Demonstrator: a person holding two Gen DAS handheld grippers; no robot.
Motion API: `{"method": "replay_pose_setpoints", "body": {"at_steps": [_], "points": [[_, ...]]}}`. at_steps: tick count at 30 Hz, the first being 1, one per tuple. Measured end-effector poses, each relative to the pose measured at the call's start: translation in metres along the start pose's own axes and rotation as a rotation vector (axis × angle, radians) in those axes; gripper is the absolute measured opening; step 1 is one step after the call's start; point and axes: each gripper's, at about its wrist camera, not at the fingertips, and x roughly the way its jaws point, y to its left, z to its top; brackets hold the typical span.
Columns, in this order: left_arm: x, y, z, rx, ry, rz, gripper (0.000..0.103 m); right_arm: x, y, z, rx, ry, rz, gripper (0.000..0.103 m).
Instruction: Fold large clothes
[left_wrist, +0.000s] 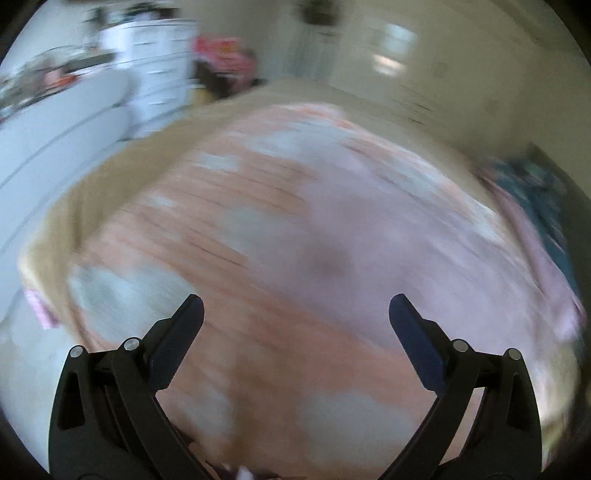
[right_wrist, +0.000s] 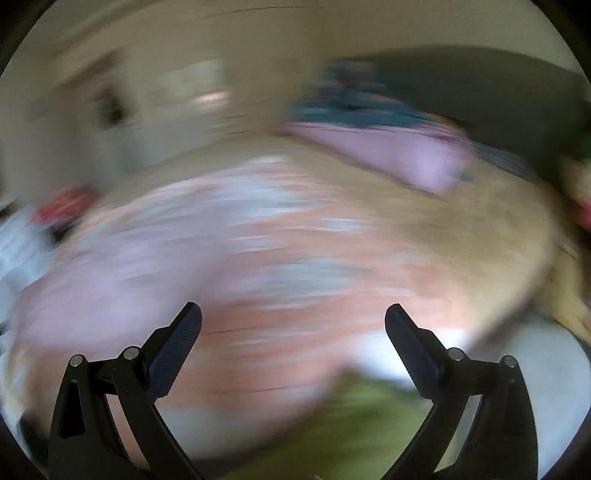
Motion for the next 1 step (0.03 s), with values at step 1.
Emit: {"method": "replay_pose_setpoints", "body": {"at_steps": [1], "points": [[0.0085, 0.0173, 0.0136, -0.022, -0.021, 0.056, 0.094, 0.0111, -0.0333, -0.0011, 0.055, 0.02, -0.104, 0.099]]}}
